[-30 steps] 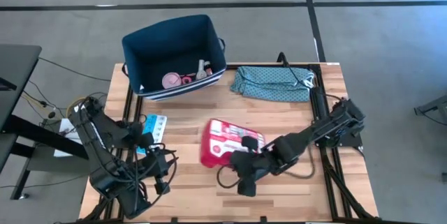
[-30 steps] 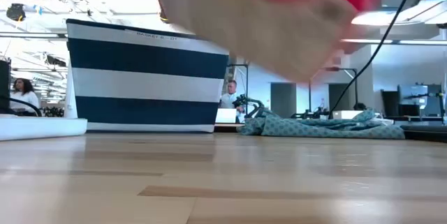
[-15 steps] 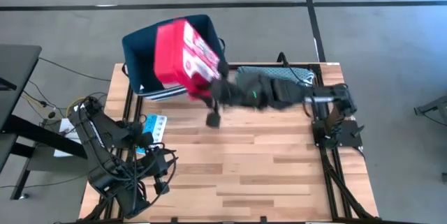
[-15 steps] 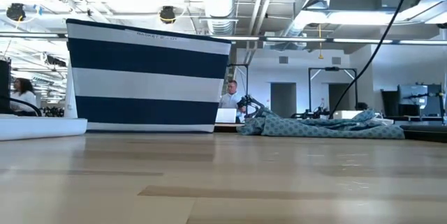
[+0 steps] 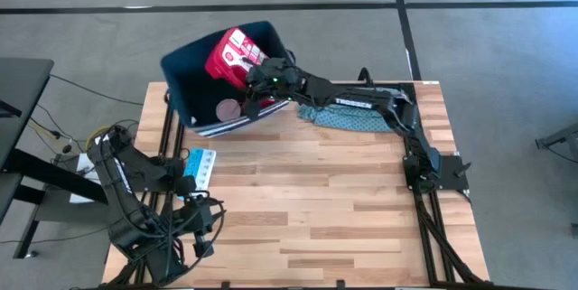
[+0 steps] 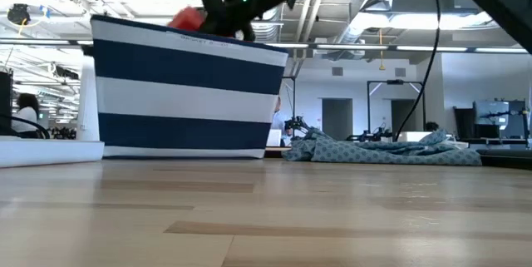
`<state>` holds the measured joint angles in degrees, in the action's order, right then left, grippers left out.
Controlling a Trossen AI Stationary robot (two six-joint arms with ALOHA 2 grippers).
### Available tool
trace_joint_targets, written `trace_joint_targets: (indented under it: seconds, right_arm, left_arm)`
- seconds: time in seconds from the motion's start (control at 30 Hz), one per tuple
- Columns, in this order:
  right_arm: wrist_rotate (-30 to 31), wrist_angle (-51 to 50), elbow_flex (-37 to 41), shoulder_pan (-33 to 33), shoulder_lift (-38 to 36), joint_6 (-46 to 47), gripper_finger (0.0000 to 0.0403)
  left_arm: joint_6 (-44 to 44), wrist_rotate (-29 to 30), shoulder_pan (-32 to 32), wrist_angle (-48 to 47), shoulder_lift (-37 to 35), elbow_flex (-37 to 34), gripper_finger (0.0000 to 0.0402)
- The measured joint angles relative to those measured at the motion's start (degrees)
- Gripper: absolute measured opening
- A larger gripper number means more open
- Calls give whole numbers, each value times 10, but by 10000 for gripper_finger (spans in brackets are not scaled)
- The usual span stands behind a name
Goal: Pick & place medical supplies in basket/bin
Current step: Put the red first aid kit into the blue bin, then put the pill organizer box into the blue bin
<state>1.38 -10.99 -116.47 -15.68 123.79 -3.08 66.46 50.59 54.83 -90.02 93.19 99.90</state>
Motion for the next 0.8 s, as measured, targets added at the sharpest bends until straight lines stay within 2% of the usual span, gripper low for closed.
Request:
trace_joint_targets:
  seconds: [0.17, 0.4, 0.6, 0.8]
  right_arm:
    - [0, 23, -1, -16, 25, 0, 74]
    - [0, -12, -4, -29, 29, -28, 125]
    - [2, -12, -3, -20, 28, -32, 167]
    - [8, 1, -22, 0, 29, -78, 181]
  left_arm:
    - [6, 3, 0, 0, 0, 0, 88]
    - [23, 11, -2, 0, 0, 0, 88]
    - [47, 12, -2, 0, 0, 0, 88]
    - [64, 12, -2, 0, 0, 0, 88]
